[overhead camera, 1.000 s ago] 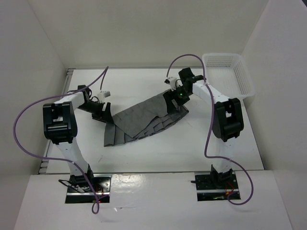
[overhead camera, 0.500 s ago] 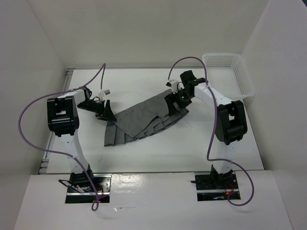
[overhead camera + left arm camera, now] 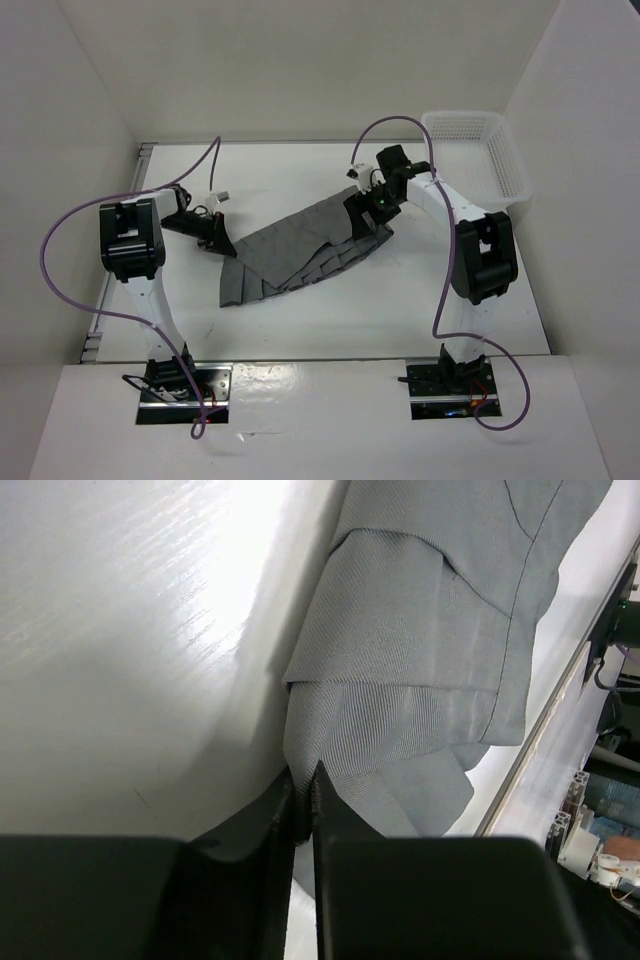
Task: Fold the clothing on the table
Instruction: Fold the skirt
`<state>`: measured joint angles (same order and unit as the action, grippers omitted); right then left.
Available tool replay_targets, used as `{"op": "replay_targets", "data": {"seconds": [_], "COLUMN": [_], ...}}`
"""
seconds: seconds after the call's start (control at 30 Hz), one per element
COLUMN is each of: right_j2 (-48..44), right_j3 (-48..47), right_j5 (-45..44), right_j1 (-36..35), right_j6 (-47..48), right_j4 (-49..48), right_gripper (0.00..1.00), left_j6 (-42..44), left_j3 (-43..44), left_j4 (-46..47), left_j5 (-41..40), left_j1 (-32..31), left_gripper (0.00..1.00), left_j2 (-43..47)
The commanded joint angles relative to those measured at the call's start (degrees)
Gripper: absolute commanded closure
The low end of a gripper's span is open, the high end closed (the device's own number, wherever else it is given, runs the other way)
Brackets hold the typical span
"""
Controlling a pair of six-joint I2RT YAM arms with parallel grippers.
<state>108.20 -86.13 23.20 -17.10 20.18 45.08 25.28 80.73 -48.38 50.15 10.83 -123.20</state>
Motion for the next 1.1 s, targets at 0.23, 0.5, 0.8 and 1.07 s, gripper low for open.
{"op": "replay_targets", "data": {"seconds": [0.23,0.5,0.8,1.07], "right_j2": [4.1,11.0,16.5,19.5], "right_j3": [-6.6,-11.5,-14.1,-14.6], "right_j5": [6.7,16.2,19.6,19.6], "right_j1": [3.5,8.8,9.4,12.0], "right_j6": [0.9,2.6,4.2,4.8], "right_j4": [-0.3,2.4,4.2,3.1], "right_gripper": [0.01,0.01,0.01,0.01], "left_j6": [1.5,4.2,4.3,4.3], "left_j3": [1.0,-0.1,-0.7,-0.1], "left_j4": [0.6,-0.8,-1.3,-1.3], "left_j5": [-0.9,-4.4,-5.0,-5.5], "left_j1": [1.4,2.0,2.0,2.0], "left_gripper": [1.0,1.0,1.0,1.0], "left_j2": [-0.6,1.2,1.8,1.8]}}
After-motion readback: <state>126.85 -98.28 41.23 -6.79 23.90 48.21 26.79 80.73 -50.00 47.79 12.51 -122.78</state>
